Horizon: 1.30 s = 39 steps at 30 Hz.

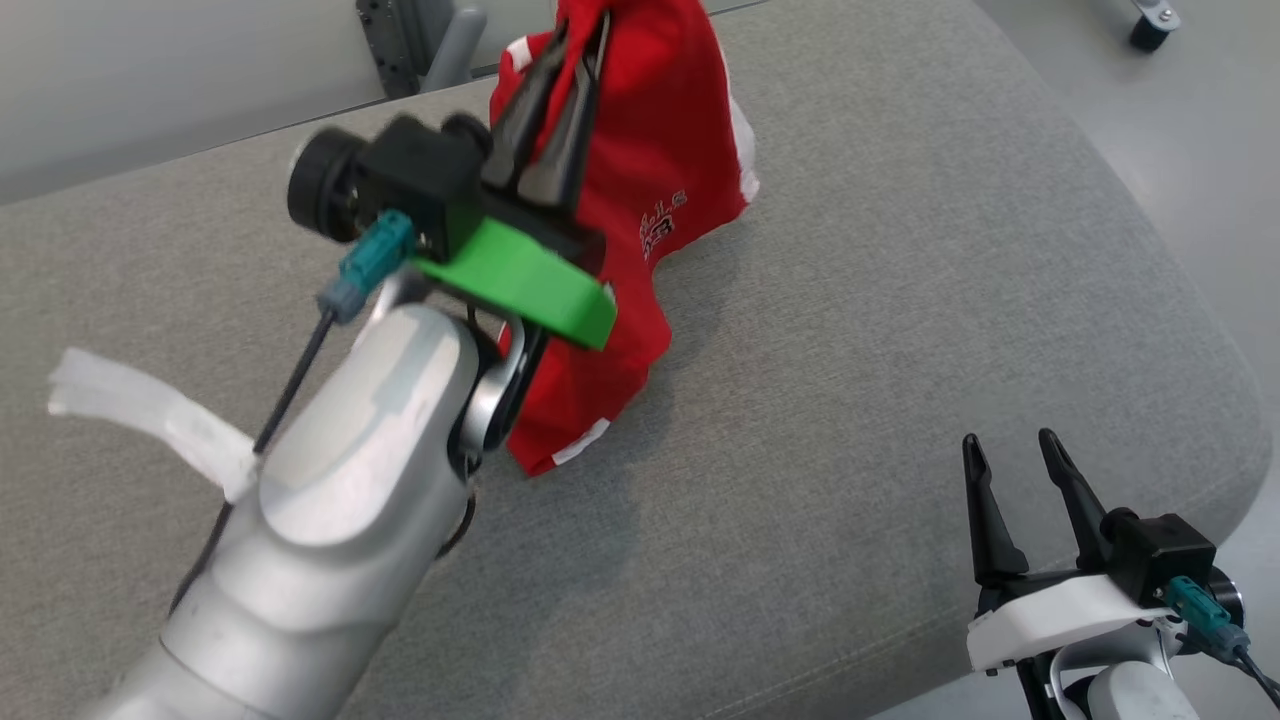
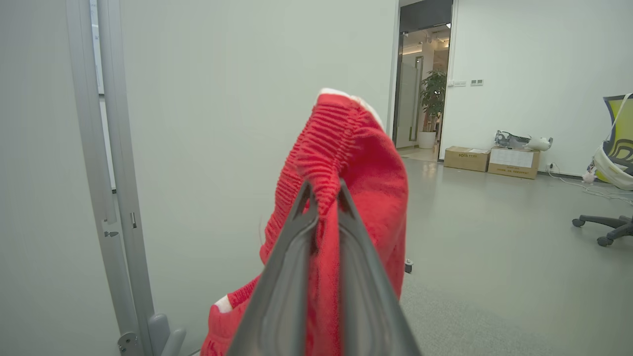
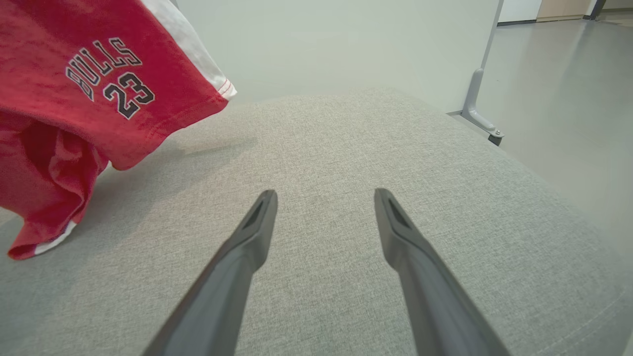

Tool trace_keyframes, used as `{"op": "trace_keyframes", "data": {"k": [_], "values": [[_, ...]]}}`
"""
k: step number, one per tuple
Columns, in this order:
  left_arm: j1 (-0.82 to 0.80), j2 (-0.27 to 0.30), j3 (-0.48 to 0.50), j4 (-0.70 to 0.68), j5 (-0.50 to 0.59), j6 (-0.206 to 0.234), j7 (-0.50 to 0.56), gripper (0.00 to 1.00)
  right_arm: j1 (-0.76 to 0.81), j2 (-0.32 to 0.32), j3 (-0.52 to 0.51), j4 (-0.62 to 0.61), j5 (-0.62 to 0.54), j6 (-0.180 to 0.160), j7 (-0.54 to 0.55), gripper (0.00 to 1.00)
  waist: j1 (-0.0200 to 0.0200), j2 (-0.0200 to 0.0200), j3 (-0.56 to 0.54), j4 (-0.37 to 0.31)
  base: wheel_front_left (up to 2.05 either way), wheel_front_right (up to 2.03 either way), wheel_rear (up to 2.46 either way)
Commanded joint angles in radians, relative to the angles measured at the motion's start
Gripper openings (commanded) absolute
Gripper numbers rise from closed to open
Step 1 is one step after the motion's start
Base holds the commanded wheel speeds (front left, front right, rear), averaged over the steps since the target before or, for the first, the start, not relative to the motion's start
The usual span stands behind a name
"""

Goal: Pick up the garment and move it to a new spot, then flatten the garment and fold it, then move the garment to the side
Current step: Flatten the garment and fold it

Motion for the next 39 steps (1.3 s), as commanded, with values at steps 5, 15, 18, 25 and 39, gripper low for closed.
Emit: {"op": "trace_keyframes", "data": {"k": [5, 15, 18, 25, 39], "values": [[0.274, 0.071, -0.022, -0.074, 0.022, -0.045, -0.026, 0.00, 0.009, -0.001, -0.009, 0.003, 0.004, -0.001, -0.004, 1.00, 0.0000, 0.0008, -0.008, 0.087, 0.00, 0.00, 0.00], [0.740, 0.088, 0.156, -0.106, 0.086, -0.175, -0.026, 0.00, 0.026, -0.002, -0.021, 0.014, -0.014, -0.001, -0.004, 1.00, 0.0000, 0.0008, -0.016, 0.193, 0.00, 0.00, 0.00], [0.797, 0.061, 0.222, -0.094, 0.093, -0.186, -0.025, 0.00, 0.029, -0.002, -0.028, 0.010, -0.025, -0.001, -0.004, 1.00, 0.0000, 0.0008, -0.021, 0.223, 0.00, 0.00, 0.00], [0.864, -0.025, 0.377, -0.121, 0.124, -0.190, -0.024, 1.00, 0.042, -0.001, -0.029, 0.019, -0.038, -0.001, -0.003, 1.00, 0.0000, 0.0008, -0.050, 0.266, 0.00, 0.00, 0.00], [0.994, -0.080, 0.558, -0.198, 0.141, -0.190, -0.025, 1.00, 0.090, -0.002, -0.072, 0.019, -0.067, -0.001, -0.003, 1.00, 0.0000, 0.0008, -0.110, 0.330, 0.00, 0.00, 0.00]]}}
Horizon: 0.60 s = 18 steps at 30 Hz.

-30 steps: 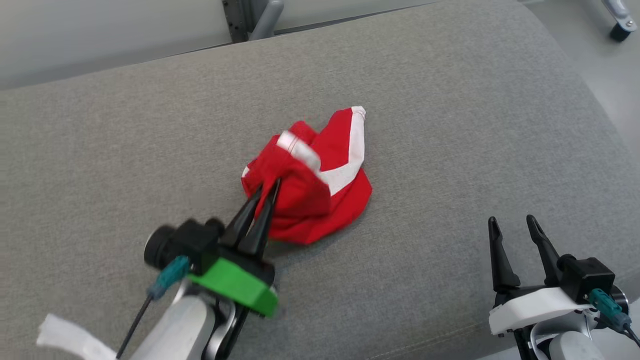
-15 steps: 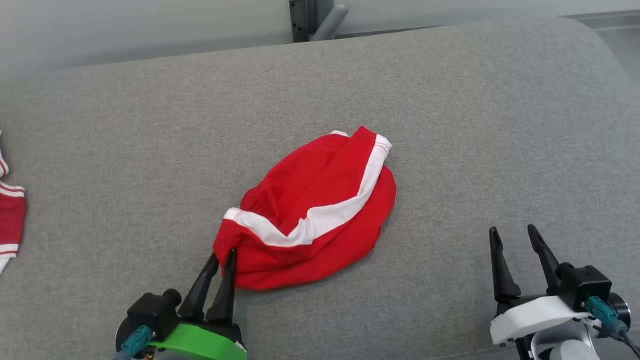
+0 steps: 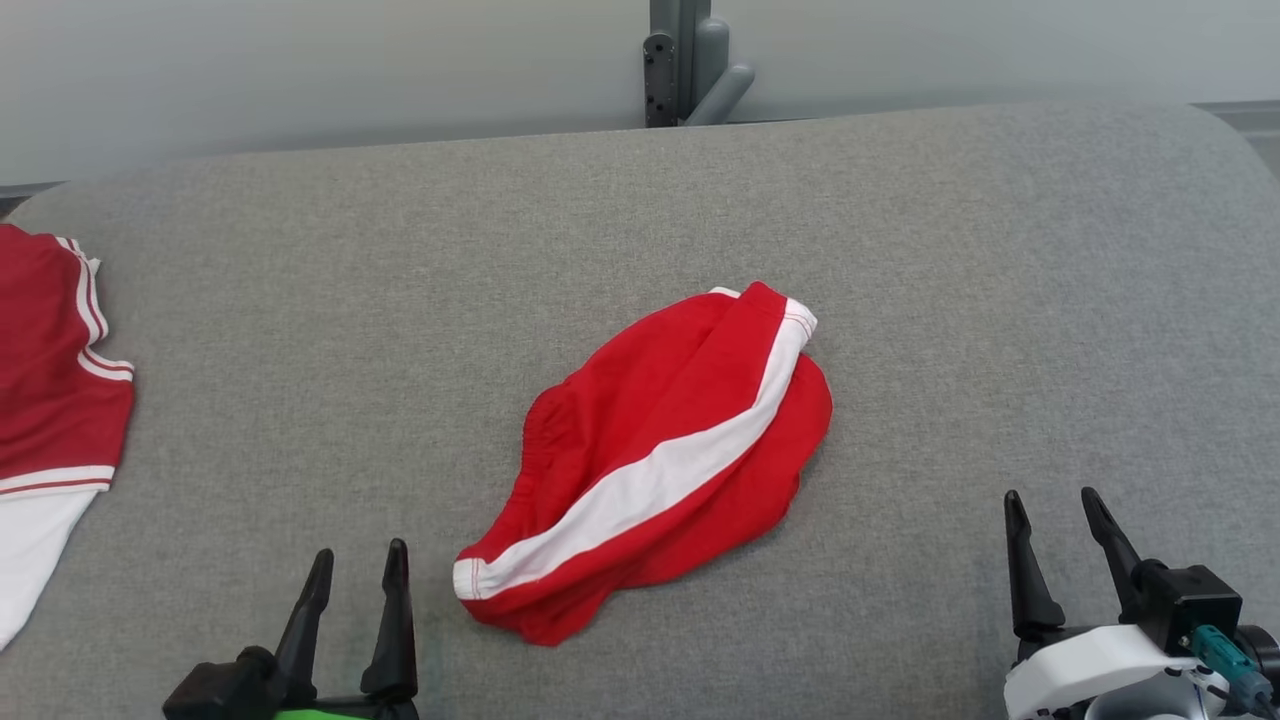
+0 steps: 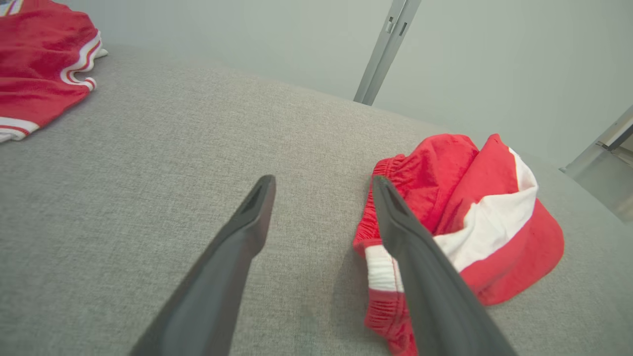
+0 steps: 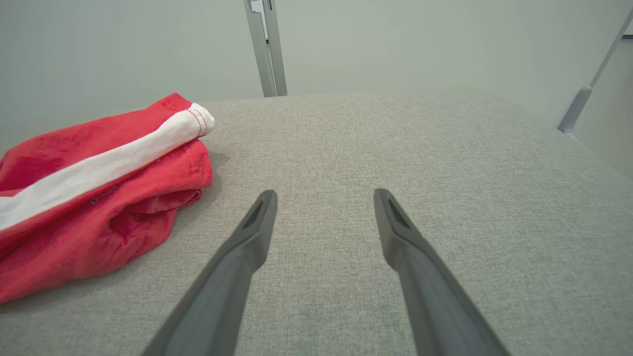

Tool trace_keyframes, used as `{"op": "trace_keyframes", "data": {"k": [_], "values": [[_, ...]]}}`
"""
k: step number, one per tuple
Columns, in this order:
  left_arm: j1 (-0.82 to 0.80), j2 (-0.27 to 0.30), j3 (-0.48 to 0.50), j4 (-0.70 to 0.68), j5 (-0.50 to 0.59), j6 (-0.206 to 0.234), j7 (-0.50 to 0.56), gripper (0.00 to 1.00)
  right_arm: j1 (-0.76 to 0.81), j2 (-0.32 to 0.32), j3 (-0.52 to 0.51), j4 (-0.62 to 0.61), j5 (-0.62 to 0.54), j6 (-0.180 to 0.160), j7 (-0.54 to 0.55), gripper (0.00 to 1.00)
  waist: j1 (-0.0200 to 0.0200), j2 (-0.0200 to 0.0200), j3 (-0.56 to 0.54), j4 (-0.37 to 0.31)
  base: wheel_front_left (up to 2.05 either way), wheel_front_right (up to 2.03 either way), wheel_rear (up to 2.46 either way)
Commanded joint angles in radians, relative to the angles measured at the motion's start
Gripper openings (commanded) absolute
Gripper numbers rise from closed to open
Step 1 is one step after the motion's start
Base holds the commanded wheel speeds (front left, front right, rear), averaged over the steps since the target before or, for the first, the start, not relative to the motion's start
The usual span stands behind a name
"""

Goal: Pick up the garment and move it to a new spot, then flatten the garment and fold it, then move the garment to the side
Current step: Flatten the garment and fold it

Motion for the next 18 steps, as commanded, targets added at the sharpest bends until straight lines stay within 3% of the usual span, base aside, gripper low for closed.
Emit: {"op": "trace_keyframes", "data": {"k": [1, 9, 18], "values": [[0.015, -0.003, 0.006, -0.006, 0.013, -0.003, 0.000, 1.00, 0.009, -0.003, -0.001, -0.002, -0.007, -0.001, -0.003, 1.00, 0.0000, 0.0009, -0.017, 0.017, 0.00, 0.00, 0.00], [0.071, -0.013, 0.038, -0.078, 0.060, -0.003, 0.000, 1.00, 0.038, -0.003, -0.035, -0.014, -0.041, -0.001, -0.004, 1.00, 0.0000, 0.0009, -0.066, 0.077, 0.00, 0.00, 0.00], [0.117, 0.003, 0.052, -0.051, 0.114, -0.003, 0.000, 1.00, 0.044, -0.003, -0.037, -0.011, -0.095, -0.001, -0.004, 1.00, 0.0000, 0.0009, -0.110, 0.115, 0.00, 0.00, 0.00]]}}
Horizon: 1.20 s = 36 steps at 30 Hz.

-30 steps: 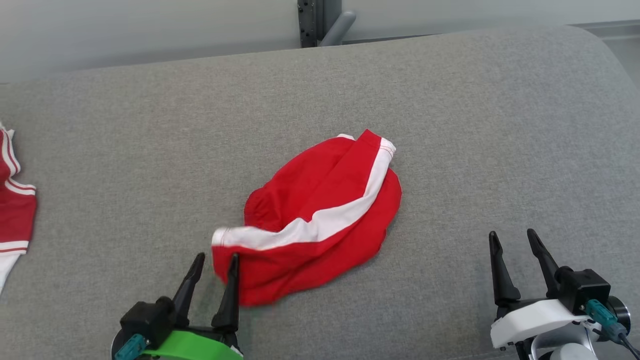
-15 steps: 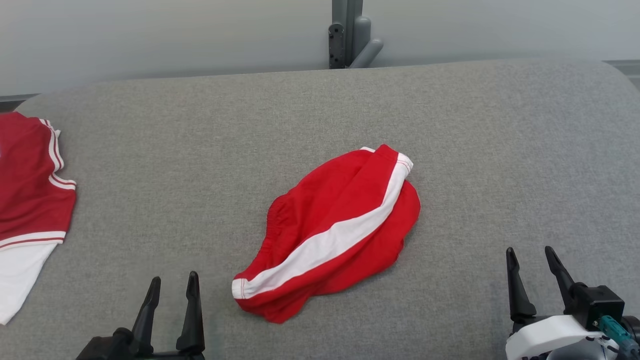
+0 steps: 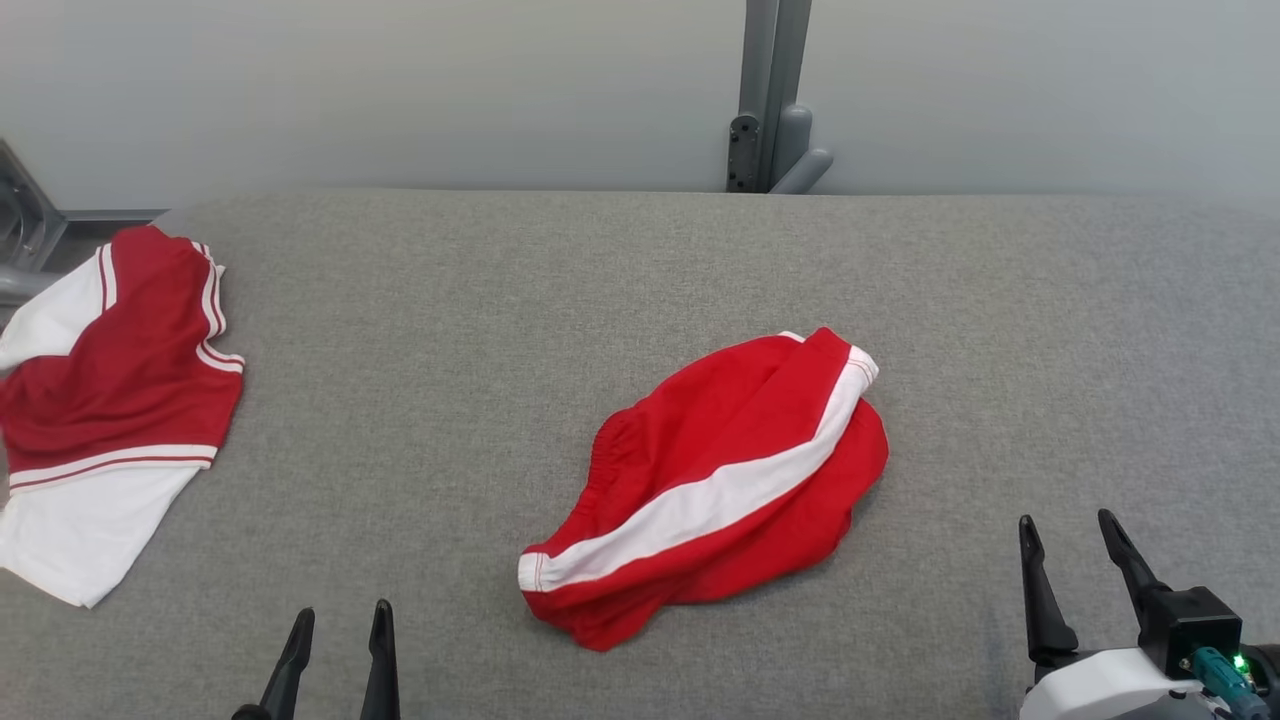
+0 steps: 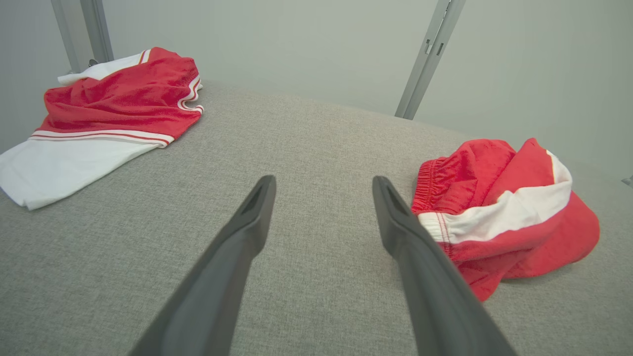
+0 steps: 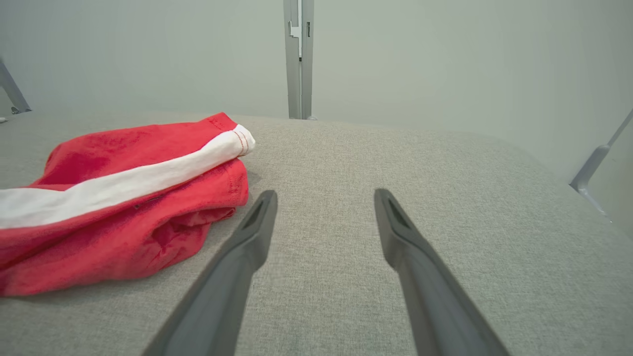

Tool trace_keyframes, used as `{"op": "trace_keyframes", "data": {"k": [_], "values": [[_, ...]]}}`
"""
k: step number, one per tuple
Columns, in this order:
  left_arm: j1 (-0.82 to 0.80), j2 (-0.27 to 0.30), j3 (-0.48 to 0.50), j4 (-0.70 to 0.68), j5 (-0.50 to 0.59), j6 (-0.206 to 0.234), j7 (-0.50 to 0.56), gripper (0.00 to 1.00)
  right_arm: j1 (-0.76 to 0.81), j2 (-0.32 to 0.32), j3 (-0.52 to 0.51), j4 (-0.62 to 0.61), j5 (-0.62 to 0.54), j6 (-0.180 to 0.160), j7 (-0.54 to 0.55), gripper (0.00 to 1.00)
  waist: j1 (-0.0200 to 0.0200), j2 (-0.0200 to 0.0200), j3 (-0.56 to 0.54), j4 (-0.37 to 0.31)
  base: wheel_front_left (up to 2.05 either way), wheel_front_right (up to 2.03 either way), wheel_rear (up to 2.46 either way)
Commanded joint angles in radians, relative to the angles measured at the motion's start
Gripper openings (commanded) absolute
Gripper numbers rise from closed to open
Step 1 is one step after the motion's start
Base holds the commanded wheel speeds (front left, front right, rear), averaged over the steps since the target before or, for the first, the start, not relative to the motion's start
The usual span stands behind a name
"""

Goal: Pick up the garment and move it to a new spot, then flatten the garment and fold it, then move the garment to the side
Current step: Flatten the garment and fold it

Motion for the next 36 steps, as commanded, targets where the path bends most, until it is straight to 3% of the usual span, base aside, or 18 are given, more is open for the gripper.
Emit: {"op": "trace_keyframes", "data": {"k": [1, 17, 26, 36], "values": [[0.008, 0.012, -0.002, 0.006, 0.009, -0.003, 0.000, 1.00, 0.000, -0.003, 0.002, -0.001, -0.006, -0.001, -0.003, 1.00, 0.0000, 0.0009, -0.015, 0.013, 0.00, 0.00, 0.00], [-0.023, 0.049, -0.011, 0.030, -0.018, -0.003, 0.000, 1.00, -0.008, -0.003, 0.045, 0.000, 0.012, -0.001, -0.003, 1.00, 0.0000, 0.0009, -0.013, -0.006, 0.00, 0.00, 0.00], [-0.081, 0.085, -0.133, 0.058, -0.145, -0.003, 0.011, 1.00, -0.143, -0.014, 0.144, 0.034, 0.023, -0.001, 0.013, 1.00, 0.0000, 0.0009, 0.055, -0.001, 0.00, 0.00, 0.00], [-0.232, 0.205, -0.363, -0.019, -0.479, -0.003, 0.272, 1.00, -0.509, -0.127, 0.303, 0.161, 0.135, -0.001, 0.405, 1.00, 0.0000, 0.0009, 0.211, 0.043, 0.00, 0.00, 0.00]]}}
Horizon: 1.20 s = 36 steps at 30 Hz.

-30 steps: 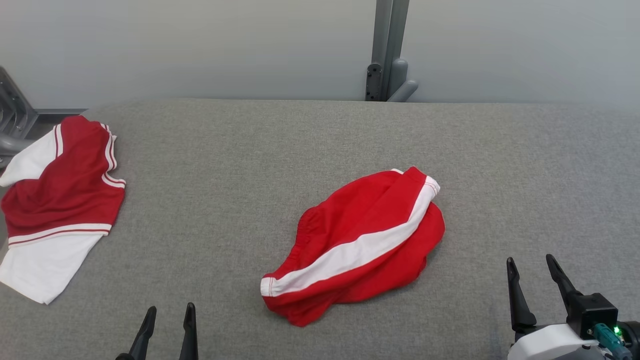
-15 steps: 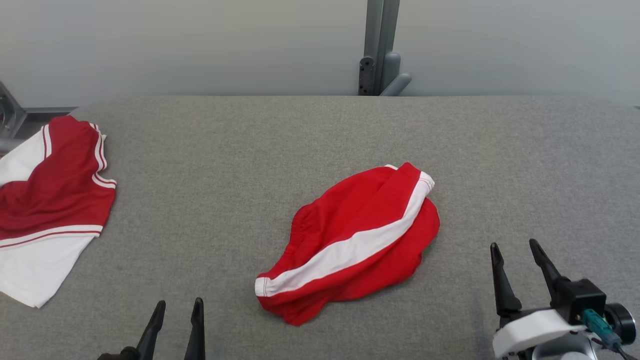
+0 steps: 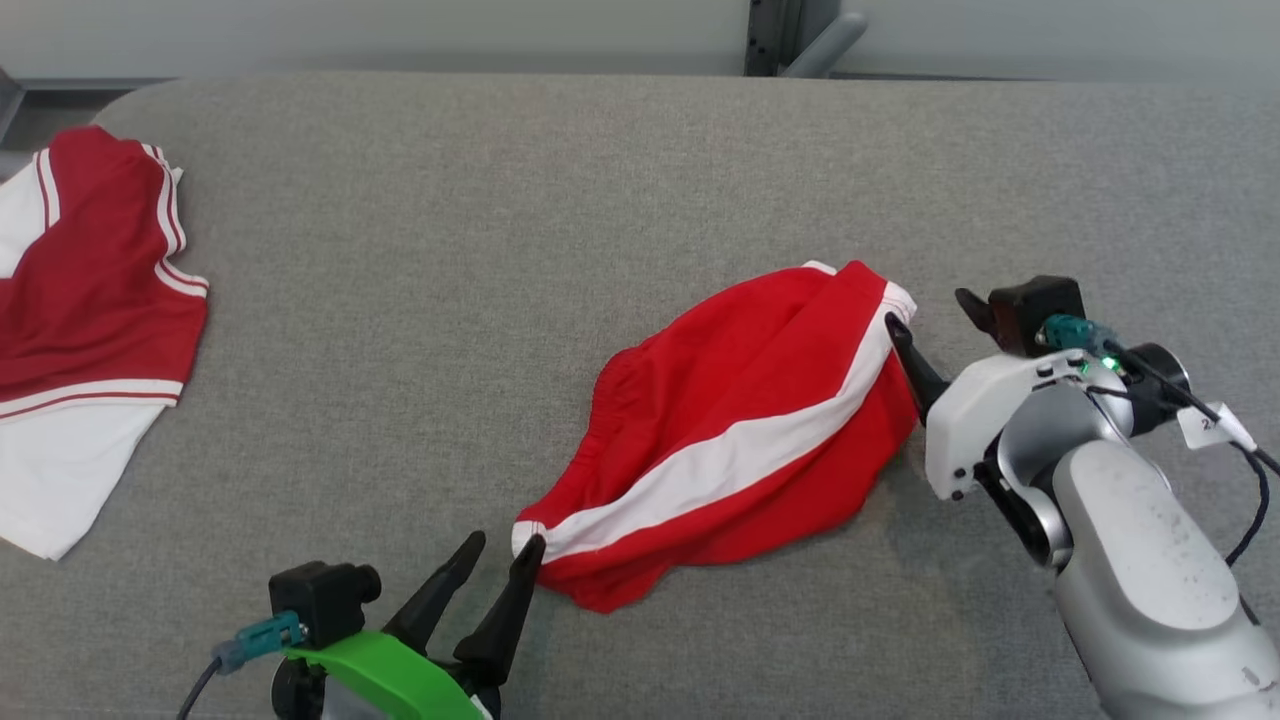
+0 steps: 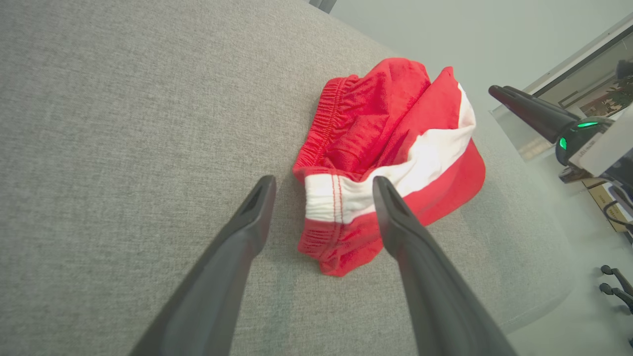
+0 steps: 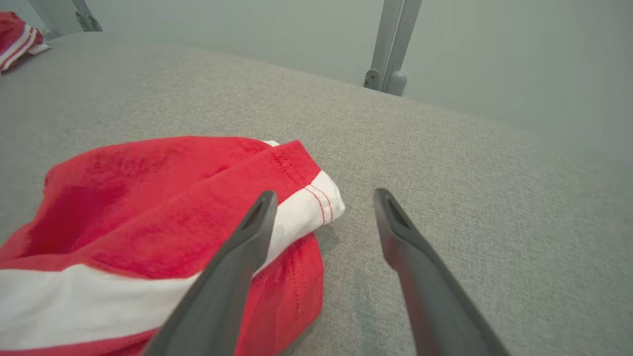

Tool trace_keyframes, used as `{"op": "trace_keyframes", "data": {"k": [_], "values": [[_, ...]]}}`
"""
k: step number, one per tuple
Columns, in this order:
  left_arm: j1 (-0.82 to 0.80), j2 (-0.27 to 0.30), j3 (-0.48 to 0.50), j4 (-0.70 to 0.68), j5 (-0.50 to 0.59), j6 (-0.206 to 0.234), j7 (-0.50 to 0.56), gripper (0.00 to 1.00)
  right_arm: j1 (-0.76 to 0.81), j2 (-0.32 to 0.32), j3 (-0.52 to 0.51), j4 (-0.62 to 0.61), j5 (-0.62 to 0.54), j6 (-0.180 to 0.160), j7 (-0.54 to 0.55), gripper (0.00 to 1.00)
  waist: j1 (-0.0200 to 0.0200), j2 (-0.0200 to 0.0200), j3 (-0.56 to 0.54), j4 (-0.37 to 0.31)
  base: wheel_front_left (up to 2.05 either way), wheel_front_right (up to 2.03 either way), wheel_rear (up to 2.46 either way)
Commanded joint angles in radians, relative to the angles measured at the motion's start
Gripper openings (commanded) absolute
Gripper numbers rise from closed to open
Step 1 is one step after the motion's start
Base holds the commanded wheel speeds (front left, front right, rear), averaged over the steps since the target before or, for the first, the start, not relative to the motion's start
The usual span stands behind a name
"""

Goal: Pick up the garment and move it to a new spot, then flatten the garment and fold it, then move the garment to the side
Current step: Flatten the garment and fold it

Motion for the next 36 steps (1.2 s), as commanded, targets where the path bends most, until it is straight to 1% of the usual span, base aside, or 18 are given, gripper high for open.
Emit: {"op": "trace_keyframes", "data": {"k": [1, 2, 6, 13, 18, 26, 31, 33, 35, 36], "values": [[-0.032, 0.014, -0.022, -0.014, -0.045, -0.003, 0.023, 1.00, -0.049, -0.023, 0.020, 0.025, 0.020, -0.002, 0.047, 1.00, 0.0000, 0.0009, 0.081, 0.041, 0.00, 0.00, 0.00], [-0.043, 0.015, -0.029, -0.017, -0.070, -0.003, 0.030, 1.00, -0.070, -0.033, 0.031, 0.035, 0.029, -0.002, 0.063, 1.00, 0.0000, 0.0009, 0.092, 0.046, 0.00, 0.00, 0.00], [-0.075, 0.028, -0.065, -0.006, -0.104, -0.003, 0.045, 1.00, -0.119, -0.065, 0.068, 0.073, 0.053, -0.002, 0.108, 1.00, 0.0000, 0.0009, 0.122, 0.066, 0.00, 0.00, 0.00], [-0.114, 0.045, -0.131, 0.003, -0.170, -0.003, 0.025, 1.00, -0.137, -0.087, 0.095, 0.086, 0.098, -0.002, 0.107, 1.00, 0.0000, 0.0009, 0.139, 0.074, 0.00, 0.00, 0.00], [-0.126, 0.065, -0.163, 0.009, -0.197, -0.003, 0.005, 1.00, -0.128, -0.089, 0.092, 0.085, 0.125, -0.002, 0.100, 1.00, 0.0000, 0.0009, 0.135, 0.063, 0.00, 0.00, 0.00], [-0.148, 0.087, -0.206, 0.002, -0.243, -0.003, -0.022, 1.00, -0.112, -0.091, 0.089, 0.086, 0.136, -0.002, 0.090, 1.00, 0.0000, 0.0009, 0.132, 0.050, 0.00, 0.00, 0.00], [-0.159, 0.102, -0.233, 0.015, -0.249, -0.003, -0.038, 1.00, -0.108, -0.089, 0.088, 0.090, 0.139, -0.002, 0.088, 1.00, 0.0000, 0.0009, 0.134, 0.043, 0.00, 0.00, 0.00], [-0.162, 0.105, -0.237, 0.017, -0.251, -0.003, -0.041, 0.98, -0.108, -0.089, 0.087, 0.091, 0.139, -0.002, 0.087, 1.00, 0.0000, 0.0009, 0.134, 0.042, 0.00, 0.00, 0.00], [-0.166, 0.112, -0.243, 0.022, -0.254, -0.003, -0.050, 0.76, -0.107, -0.088, 0.084, 0.092, 0.140, -0.002, 0.086, 1.00, 0.0000, 0.0009, 0.136, 0.041, 0.00, 0.00, 0.00], [-0.169, 0.115, -0.246, 0.024, -0.252, -0.003, -0.054, 0.71, -0.107, -0.089, 0.082, 0.093, 0.141, -0.002, 0.085, 1.00, 0.0000, 0.0009, 0.138, 0.041, 0.00, 0.00, 0.00]]}}
